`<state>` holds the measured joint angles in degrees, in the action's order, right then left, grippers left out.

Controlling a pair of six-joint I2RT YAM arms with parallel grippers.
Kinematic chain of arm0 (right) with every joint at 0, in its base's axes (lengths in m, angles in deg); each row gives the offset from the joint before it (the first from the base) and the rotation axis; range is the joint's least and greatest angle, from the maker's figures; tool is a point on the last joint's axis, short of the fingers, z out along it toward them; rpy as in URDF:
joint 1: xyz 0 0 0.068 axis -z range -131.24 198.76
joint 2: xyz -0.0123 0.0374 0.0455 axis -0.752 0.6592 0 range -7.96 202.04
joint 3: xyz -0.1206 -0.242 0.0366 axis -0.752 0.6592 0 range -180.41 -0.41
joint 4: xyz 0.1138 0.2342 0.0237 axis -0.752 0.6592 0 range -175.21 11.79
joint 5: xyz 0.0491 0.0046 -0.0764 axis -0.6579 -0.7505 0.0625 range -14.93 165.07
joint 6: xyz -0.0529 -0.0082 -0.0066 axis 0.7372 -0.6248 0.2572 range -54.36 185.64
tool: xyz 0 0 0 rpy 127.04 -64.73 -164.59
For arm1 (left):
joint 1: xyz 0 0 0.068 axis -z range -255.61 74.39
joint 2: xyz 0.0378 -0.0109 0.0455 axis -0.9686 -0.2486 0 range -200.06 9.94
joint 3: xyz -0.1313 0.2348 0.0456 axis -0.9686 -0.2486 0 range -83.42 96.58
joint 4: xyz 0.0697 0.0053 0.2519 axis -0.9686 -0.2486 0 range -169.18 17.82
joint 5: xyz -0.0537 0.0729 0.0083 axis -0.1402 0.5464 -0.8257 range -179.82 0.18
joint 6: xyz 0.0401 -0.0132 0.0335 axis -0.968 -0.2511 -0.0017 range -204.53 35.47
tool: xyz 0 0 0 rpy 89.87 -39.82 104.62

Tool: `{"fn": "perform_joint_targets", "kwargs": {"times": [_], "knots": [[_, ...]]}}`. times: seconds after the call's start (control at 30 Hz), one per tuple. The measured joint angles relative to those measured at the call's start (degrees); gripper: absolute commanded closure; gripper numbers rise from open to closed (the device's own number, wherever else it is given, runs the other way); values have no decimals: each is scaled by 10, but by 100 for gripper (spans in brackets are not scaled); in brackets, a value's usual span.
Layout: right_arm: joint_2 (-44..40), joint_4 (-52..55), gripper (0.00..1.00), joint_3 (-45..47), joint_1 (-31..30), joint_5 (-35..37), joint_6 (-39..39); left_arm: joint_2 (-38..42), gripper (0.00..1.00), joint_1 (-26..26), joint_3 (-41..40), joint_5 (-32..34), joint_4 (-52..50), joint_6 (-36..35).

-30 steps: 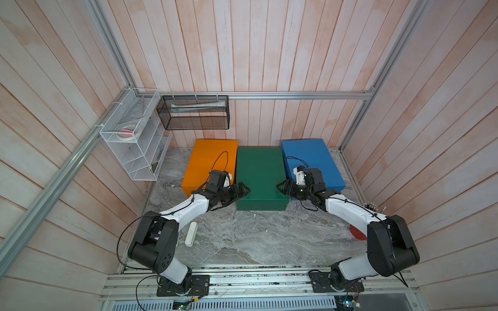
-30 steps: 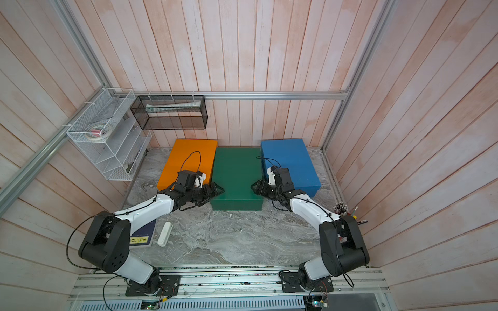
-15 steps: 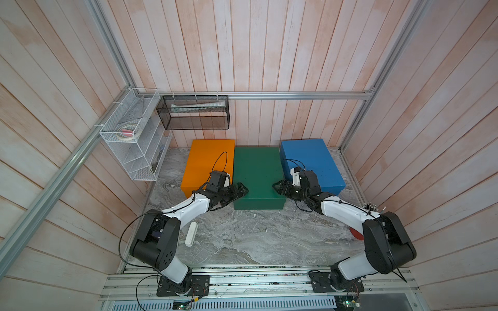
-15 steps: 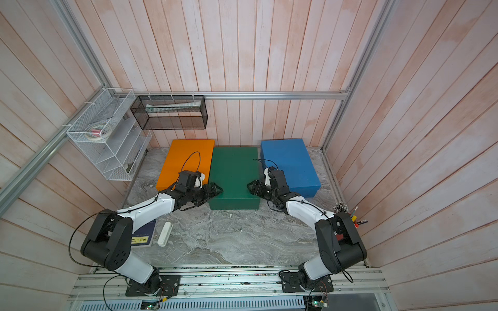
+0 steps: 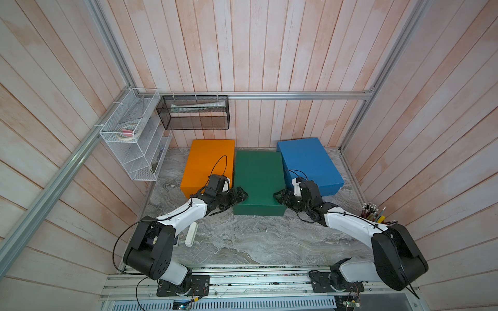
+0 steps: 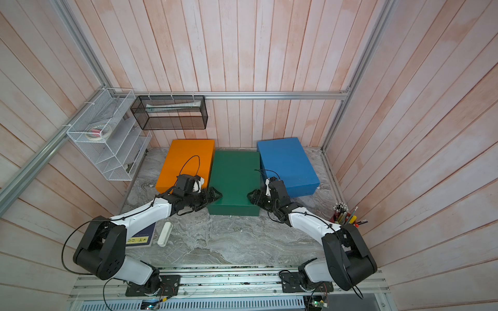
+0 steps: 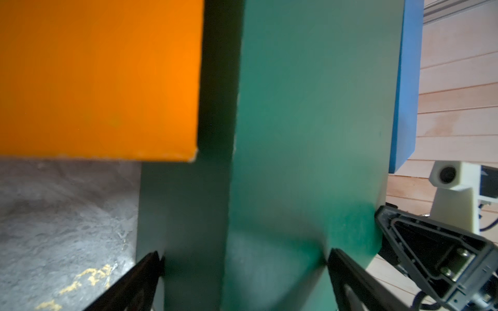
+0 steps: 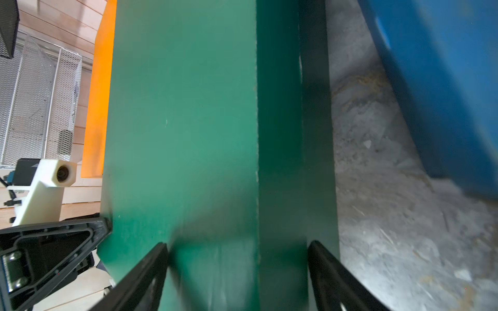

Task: Stack the shoeboxes
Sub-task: Pick up the shoebox from the center of the board.

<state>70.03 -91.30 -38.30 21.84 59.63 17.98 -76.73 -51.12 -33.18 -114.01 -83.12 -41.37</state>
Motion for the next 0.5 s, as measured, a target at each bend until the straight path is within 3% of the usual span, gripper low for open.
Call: {"fn": "perform_joint_targets", "kwargs": {"times": [0.5], "knots": [[-52,2,12,48,-2,-1,-21,40,0,29,-36,4,-9,20]]}}
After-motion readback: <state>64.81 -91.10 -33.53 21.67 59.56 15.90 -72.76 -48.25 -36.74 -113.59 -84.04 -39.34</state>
